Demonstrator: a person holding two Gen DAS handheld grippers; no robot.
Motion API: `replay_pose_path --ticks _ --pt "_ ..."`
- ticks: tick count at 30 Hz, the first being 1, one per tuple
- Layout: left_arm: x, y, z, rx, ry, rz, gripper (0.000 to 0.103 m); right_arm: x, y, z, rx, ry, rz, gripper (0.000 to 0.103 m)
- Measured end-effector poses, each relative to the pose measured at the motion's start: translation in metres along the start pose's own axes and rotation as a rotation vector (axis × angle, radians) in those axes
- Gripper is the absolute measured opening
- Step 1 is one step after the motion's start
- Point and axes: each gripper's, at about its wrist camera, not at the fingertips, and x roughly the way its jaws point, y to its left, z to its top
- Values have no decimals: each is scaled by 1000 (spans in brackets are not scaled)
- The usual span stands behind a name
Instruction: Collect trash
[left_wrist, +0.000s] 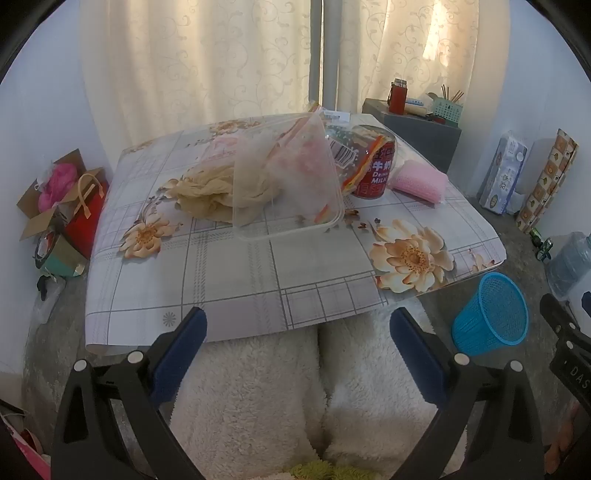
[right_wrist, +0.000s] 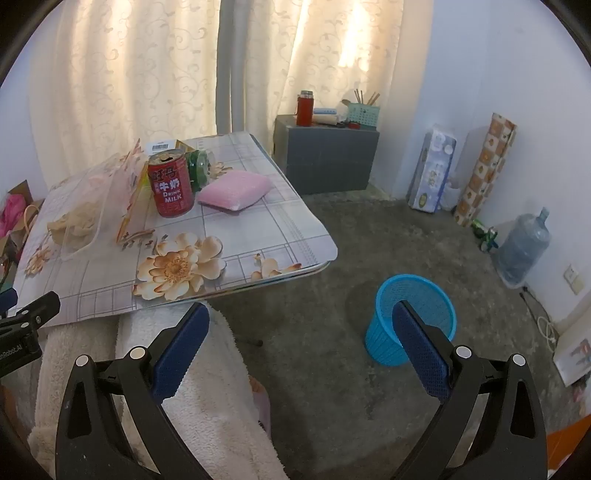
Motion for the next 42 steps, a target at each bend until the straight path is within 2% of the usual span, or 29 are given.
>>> replay_pose_path --ticks 42 --pt "0 0 0 1 7 0 97 16 6 10 2 -2 1 95"
